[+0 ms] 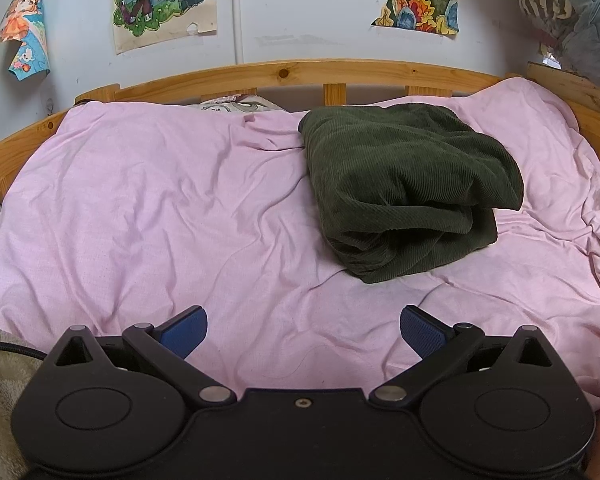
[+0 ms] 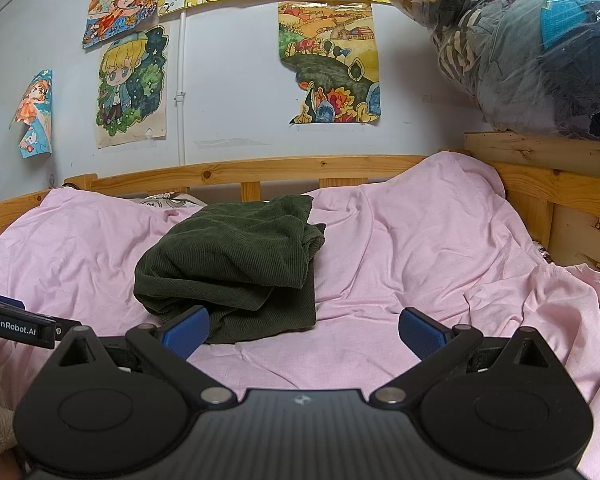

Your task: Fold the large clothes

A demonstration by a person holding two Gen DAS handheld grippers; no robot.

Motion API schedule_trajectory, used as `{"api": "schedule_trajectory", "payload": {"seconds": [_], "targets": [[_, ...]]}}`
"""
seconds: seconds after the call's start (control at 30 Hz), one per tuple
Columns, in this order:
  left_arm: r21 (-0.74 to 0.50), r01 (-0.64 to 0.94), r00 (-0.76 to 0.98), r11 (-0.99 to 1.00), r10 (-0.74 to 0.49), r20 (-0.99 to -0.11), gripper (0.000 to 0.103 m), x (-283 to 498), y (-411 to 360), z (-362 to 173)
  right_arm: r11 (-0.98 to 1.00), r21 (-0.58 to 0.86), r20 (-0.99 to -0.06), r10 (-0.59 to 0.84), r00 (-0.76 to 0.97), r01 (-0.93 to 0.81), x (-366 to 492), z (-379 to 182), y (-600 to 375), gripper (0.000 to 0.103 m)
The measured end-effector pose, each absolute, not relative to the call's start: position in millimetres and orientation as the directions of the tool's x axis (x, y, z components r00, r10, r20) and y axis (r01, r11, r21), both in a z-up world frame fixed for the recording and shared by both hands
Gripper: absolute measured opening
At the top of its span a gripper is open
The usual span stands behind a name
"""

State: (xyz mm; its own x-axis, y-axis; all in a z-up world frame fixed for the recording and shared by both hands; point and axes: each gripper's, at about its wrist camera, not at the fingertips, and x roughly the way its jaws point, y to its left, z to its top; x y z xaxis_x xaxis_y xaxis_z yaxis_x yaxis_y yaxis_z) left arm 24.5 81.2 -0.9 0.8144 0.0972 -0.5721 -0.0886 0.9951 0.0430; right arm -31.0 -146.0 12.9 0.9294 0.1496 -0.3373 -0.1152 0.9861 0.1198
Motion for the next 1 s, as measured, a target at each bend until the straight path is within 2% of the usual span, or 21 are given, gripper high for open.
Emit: {"api": "schedule_trajectory", "payload": {"seconds": [1.0], "targets": [[0.051,-0.066,0.809,0.997,0.083,-0.582,0.102,28.6,88.0,0.0,0.986,0.121,-0.337,0.149,0.929,-0.115,-30.9,13.1,-146.4,0.103]]}}
